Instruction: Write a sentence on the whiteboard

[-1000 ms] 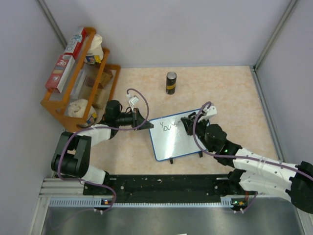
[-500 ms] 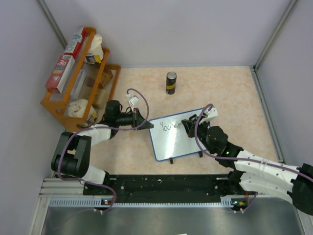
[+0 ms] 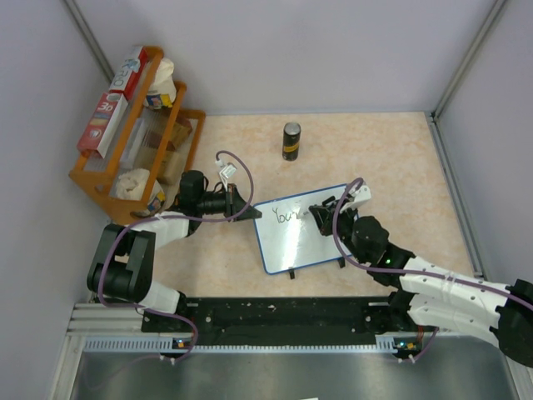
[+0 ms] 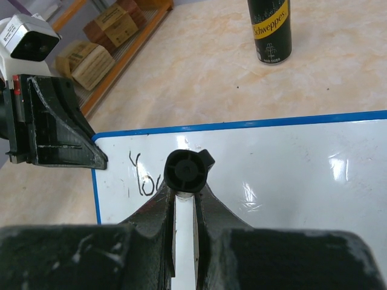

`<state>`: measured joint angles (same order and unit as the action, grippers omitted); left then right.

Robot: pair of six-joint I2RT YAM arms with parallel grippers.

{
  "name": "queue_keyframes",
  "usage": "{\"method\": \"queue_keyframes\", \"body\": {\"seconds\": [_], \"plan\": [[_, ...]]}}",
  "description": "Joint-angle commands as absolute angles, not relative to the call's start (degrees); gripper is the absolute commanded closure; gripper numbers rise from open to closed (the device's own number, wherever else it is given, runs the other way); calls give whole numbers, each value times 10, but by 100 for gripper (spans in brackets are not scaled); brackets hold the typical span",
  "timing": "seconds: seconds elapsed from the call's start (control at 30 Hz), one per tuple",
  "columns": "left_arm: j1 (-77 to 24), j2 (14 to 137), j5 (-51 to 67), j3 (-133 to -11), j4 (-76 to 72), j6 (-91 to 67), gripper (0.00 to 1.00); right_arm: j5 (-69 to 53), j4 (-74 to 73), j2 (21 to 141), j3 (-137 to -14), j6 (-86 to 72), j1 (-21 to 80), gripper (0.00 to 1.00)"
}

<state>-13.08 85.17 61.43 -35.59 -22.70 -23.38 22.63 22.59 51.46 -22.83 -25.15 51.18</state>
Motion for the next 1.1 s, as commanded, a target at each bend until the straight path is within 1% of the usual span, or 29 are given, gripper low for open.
{"method": "queue_keyframes", "body": {"seconds": [0.0,0.3,0.63,1.07], "plan": [[-134,870,560,-345,-185,-167,100,255,220,520,-248,-243,504,100],[-134,869,561,-345,-185,-167,100,270,240,536,-267,-244,504,100],[-134,870,560,-345,-185,-167,100,294,231,533,-276,-242,499,100],[-134,873,559,-347,-185,-166,100,272,210,522,-253,-253,498,100]]}}
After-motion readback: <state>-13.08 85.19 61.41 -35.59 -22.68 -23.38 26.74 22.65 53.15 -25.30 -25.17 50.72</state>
